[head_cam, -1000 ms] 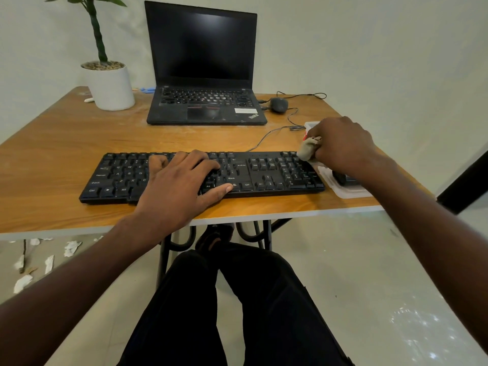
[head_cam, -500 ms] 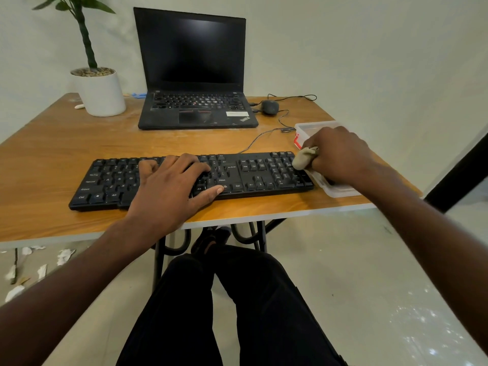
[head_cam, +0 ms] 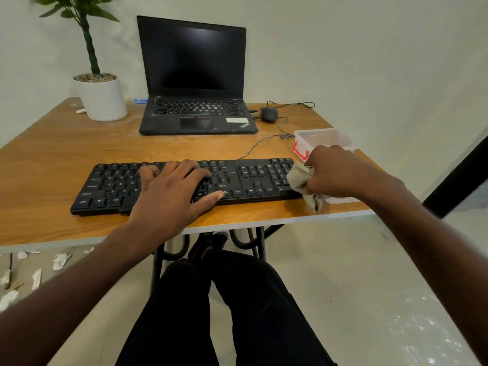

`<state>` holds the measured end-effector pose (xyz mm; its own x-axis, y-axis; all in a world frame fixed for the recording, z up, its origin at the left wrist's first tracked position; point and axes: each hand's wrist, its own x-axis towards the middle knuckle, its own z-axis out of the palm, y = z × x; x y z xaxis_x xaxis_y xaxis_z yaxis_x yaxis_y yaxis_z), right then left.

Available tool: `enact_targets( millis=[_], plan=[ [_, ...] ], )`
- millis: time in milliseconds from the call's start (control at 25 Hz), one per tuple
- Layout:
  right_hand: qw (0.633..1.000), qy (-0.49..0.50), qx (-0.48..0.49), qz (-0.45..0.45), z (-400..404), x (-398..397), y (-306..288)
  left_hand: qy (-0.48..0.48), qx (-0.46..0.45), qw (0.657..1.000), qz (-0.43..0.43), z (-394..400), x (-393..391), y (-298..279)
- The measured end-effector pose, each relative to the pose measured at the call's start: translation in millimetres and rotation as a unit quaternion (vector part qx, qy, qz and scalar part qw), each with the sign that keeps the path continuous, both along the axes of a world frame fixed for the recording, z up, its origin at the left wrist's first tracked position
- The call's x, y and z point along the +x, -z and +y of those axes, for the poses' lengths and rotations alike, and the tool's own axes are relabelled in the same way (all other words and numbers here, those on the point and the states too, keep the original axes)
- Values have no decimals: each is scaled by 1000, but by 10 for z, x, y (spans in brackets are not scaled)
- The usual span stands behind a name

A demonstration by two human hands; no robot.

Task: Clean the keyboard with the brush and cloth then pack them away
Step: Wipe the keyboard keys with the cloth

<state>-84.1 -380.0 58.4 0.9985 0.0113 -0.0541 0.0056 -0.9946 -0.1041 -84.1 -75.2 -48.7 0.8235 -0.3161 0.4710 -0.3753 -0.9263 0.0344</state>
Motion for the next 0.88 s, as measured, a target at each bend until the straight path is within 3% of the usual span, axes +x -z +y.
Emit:
enact_targets(
  millis=[120, 280, 360, 480, 600, 720, 880],
  plan=[
    [964, 4, 265, 22, 142, 47, 35, 4, -14, 1000, -8, 6, -40, -13],
    [841, 48, 539, 9, 423, 108, 148, -15, -73, 996, -45, 189, -107, -161],
    [791, 70, 608, 24, 575, 153, 174, -50, -115, 991, -39, 492, -100, -266],
    [775, 49, 628, 52, 869, 214, 183, -74, -231, 967, 72, 1157, -57, -284],
    [774, -3, 627, 87, 1234, 213, 184, -36, -340, 898, 278, 1624, -97, -224],
    [802, -51, 591, 67, 1604, 214, 229, 4, -325, 864, 385, 1804, -94, -239],
    [826, -122, 551, 15, 2039, 271, 292, -3, -286, 862, 418, 1835, -33, -267]
  ],
)
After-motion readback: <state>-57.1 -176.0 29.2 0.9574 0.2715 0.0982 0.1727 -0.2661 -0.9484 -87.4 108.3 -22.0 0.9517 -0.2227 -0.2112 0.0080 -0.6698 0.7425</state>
